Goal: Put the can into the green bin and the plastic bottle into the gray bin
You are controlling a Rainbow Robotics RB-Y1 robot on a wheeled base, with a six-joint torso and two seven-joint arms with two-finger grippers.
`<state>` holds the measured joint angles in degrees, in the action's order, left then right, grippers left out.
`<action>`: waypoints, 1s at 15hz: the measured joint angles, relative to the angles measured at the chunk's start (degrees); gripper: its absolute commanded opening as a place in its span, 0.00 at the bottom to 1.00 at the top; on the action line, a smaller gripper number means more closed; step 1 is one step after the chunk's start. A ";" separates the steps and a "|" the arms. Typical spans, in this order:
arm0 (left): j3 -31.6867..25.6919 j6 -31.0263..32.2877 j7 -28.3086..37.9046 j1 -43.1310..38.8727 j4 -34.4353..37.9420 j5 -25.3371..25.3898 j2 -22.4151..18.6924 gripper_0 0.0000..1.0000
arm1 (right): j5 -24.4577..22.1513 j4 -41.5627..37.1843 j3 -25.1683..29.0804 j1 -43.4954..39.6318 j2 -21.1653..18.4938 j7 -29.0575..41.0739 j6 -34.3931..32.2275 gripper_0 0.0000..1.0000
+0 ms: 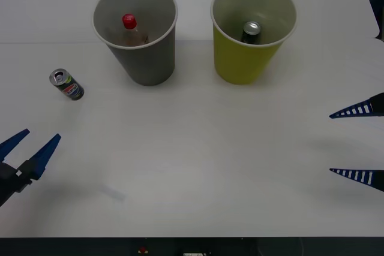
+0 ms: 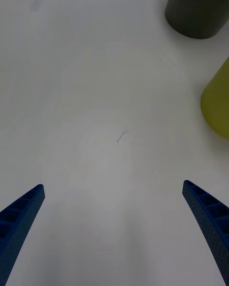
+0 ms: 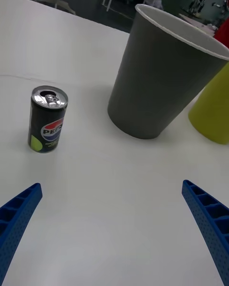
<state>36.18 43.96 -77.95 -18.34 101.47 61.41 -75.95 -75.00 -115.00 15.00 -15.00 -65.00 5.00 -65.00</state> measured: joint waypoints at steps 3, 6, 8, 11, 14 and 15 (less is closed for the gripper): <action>5.70 3.07 -8.12 5.04 -3.14 7.22 0.70 1.00 | 0.00 0.00 0.00 0.00 0.00 0.00 0.00 1.00; 13.81 5.65 -14.60 13.00 -5.52 14.68 1.91 1.00 | 0.00 0.00 0.00 0.00 0.00 0.00 0.00 1.00; 18.73 6.69 -17.88 18.30 -7.08 19.00 3.05 1.00 | 0.00 0.00 0.00 0.00 0.00 0.00 0.00 1.00; 24.82 7.57 -19.33 25.54 -11.07 23.41 4.93 1.00 | 0.00 0.00 0.00 0.00 0.00 0.00 0.00 1.00; 29.43 8.24 -19.29 32.05 -17.52 25.58 8.49 1.00 | 0.00 0.00 0.00 0.00 0.00 0.00 0.00 1.00; 29.98 8.25 -19.33 33.38 -19.48 26.08 9.83 1.00 | 0.00 0.00 0.00 0.00 0.00 0.00 0.00 1.00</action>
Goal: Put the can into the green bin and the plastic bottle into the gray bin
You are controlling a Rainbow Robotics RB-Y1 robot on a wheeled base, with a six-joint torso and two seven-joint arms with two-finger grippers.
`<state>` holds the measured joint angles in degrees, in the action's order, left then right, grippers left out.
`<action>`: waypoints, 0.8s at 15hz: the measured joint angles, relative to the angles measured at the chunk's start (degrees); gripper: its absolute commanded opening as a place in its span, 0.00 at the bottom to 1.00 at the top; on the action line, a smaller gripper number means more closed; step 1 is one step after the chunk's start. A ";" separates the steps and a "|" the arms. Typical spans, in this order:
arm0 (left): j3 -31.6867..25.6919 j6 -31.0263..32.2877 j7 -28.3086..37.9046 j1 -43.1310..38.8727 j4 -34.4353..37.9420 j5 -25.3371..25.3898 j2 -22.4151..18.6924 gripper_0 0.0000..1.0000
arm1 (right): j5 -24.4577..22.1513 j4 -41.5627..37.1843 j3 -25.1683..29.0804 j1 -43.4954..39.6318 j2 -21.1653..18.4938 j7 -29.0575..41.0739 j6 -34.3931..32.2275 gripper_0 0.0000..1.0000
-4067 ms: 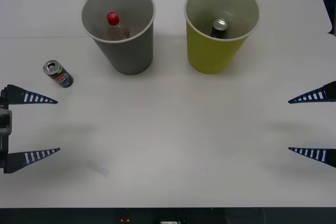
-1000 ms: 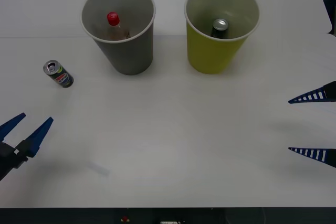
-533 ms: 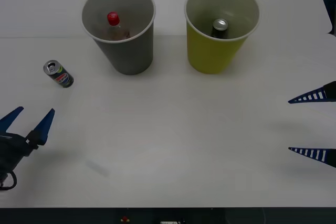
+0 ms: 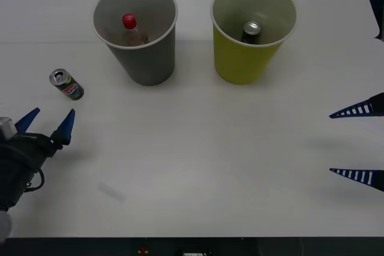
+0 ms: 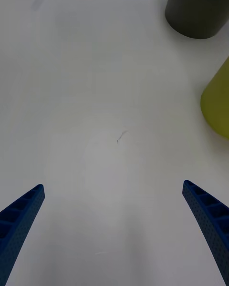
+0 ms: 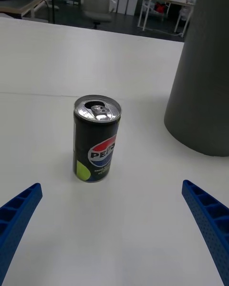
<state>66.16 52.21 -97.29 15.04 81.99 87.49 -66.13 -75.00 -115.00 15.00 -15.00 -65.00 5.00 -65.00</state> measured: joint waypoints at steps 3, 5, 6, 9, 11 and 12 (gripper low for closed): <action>0.29 -0.46 -0.01 3.10 -6.38 0.62 4.32 1.00 | 0.00 0.00 0.00 0.00 0.00 0.00 0.00 1.00; 0.29 -1.01 0.01 5.15 -10.67 0.82 7.41 1.00 | 0.00 0.00 0.00 0.00 0.00 0.00 0.00 1.00; 0.29 -1.41 0.06 6.09 -12.48 1.05 8.63 1.00 | 0.00 0.00 0.00 0.00 0.00 0.00 0.00 1.00; 0.29 -2.66 0.16 9.15 -17.96 2.04 13.00 1.00 | 0.00 0.00 0.00 0.00 0.00 0.00 0.00 1.00; 0.29 -3.50 0.19 10.98 -21.10 2.62 15.40 1.00 | 0.00 0.00 0.00 0.00 0.00 0.00 0.00 1.00; 0.29 -3.91 0.23 11.88 -22.63 2.96 16.56 1.00 | 0.00 0.00 0.00 0.00 0.00 0.00 0.00 1.00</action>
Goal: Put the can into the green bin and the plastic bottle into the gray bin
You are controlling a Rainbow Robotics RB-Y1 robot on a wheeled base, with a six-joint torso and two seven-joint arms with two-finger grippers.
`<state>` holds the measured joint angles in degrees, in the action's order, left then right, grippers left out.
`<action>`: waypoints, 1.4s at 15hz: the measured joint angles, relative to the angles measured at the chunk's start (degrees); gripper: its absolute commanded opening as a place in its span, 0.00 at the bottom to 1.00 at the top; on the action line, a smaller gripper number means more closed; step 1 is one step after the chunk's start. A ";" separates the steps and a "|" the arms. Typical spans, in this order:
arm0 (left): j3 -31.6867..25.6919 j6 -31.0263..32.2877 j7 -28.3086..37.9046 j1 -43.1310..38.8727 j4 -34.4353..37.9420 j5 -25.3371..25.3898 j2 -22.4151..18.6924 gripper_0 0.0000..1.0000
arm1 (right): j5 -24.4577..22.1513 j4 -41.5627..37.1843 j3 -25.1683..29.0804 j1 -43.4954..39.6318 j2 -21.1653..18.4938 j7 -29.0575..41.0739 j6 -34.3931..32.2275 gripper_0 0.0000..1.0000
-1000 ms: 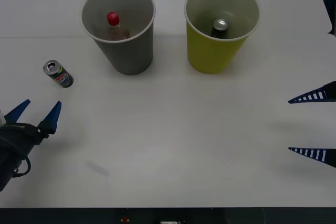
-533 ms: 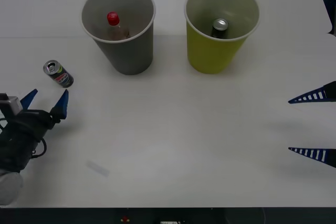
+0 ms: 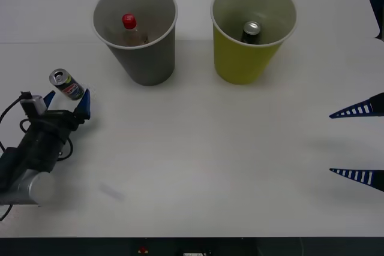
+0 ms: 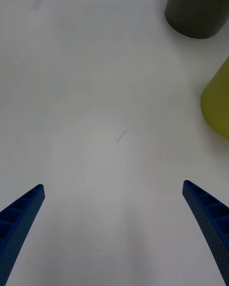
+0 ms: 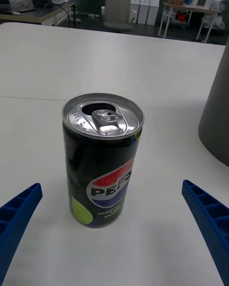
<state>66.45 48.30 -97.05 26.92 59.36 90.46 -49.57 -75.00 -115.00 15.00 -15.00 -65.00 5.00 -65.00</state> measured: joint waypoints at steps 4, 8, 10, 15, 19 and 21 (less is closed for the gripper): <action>-0.40 -2.75 0.04 3.32 -5.02 1.46 3.55 1.00 | 0.00 0.00 0.00 0.00 0.00 0.00 0.00 1.00; -0.61 -5.00 0.03 5.69 -6.88 2.75 5.05 1.00 | 0.00 0.00 0.00 0.00 0.00 0.00 0.00 1.00; -0.62 -5.49 -0.05 6.09 -6.99 3.08 5.10 1.00 | 0.00 0.00 0.00 0.00 0.00 0.00 0.00 1.00; -0.62 -5.67 -0.32 6.22 -6.99 3.28 5.10 0.00 | 0.00 0.00 0.00 0.00 0.00 0.00 0.00 1.00; -0.62 -5.67 -0.29 6.22 -6.99 3.20 5.10 0.00 | 0.00 0.00 0.00 0.00 0.00 0.00 0.00 1.00; -0.73 -5.67 -0.26 6.22 -6.94 3.05 5.10 0.00 | 0.00 0.00 0.00 0.00 0.00 0.00 0.00 1.00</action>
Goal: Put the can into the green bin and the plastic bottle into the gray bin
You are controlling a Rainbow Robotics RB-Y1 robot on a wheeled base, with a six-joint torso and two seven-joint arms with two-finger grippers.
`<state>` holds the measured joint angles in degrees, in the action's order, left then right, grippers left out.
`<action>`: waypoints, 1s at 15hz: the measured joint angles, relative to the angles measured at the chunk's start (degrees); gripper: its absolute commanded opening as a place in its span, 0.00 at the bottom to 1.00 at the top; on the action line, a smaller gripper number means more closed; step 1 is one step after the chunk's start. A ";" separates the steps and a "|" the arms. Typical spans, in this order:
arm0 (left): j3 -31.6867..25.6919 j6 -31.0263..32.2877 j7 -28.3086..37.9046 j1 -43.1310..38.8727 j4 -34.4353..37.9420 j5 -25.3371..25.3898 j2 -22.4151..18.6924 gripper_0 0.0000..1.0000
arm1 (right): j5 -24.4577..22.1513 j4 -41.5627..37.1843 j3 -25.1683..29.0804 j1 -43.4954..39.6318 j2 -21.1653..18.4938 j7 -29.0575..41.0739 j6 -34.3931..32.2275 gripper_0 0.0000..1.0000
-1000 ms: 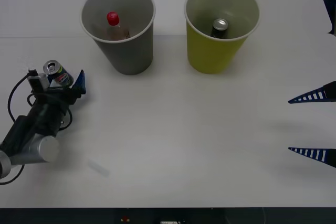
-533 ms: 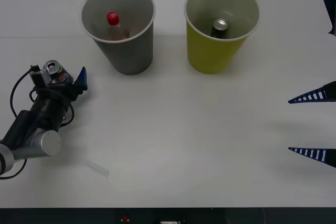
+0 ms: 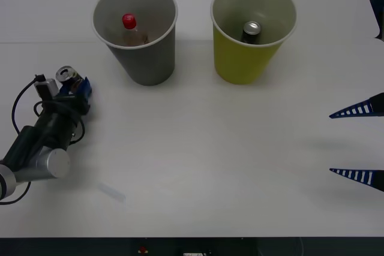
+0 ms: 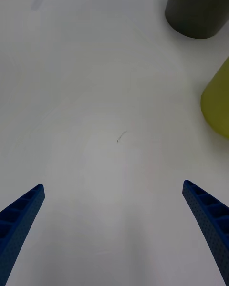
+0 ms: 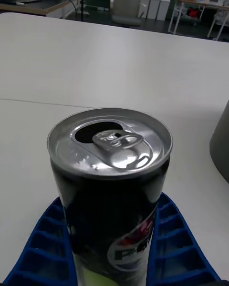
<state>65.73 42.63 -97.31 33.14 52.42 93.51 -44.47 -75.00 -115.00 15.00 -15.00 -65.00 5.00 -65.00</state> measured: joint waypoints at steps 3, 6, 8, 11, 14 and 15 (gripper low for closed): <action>-0.18 0.00 0.24 -0.07 0.40 -0.87 0.00 0.00 | 0.00 0.00 0.00 0.00 0.00 0.00 0.00 1.00; -0.84 0.00 0.90 -0.37 0.80 -2.55 -0.03 0.00 | 0.00 0.00 0.00 0.00 0.00 0.00 0.00 1.00; -2.85 -0.46 1.50 -1.36 1.39 -5.01 -0.11 0.00 | 0.00 0.00 0.00 0.00 0.00 0.00 0.00 1.00; -7.75 -2.08 3.49 -3.71 2.65 -12.14 -0.32 0.00 | 0.00 0.00 0.00 0.00 0.00 0.00 0.00 1.00; -9.22 -2.11 14.70 -5.03 3.25 -22.70 -1.76 0.00 | 0.00 0.00 0.00 0.00 0.00 0.00 0.00 1.00; -10.11 -2.12 18.86 -5.77 3.49 -27.37 -2.57 0.00 | 0.00 0.00 0.00 0.00 0.00 0.00 0.00 1.00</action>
<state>55.61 40.51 -78.46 27.37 55.91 66.14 -47.04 -75.00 -115.00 15.00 -15.00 -65.00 5.00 -65.00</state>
